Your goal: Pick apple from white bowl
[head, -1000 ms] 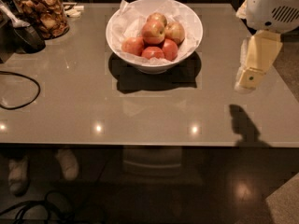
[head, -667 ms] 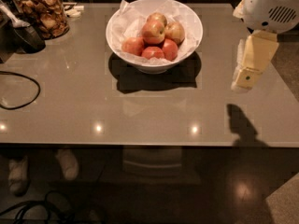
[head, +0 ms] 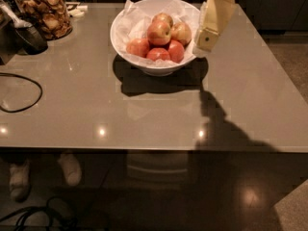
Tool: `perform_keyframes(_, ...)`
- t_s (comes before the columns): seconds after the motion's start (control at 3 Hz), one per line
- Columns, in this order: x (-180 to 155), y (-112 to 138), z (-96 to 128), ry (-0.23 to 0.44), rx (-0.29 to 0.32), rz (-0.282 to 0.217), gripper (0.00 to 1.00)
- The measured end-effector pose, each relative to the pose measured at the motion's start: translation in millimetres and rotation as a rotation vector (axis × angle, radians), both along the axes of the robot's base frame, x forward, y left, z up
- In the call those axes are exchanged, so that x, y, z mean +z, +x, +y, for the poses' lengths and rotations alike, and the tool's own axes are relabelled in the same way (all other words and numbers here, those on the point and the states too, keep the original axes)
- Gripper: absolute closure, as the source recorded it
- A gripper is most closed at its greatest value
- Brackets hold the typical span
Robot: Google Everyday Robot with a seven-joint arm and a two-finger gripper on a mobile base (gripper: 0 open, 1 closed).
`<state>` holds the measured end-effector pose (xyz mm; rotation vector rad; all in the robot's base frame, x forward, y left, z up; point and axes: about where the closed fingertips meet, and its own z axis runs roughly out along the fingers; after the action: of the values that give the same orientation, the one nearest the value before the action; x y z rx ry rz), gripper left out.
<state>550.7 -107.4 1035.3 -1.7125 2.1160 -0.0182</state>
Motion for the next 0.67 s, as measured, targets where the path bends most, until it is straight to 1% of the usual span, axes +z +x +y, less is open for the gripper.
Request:
perform_keyframes(0.33,4,5,5,0.012,0.005,-0.023,0.00)
perform_keyframes(0.67,0,19,19,0.039,0.003,-0.017,0.00)
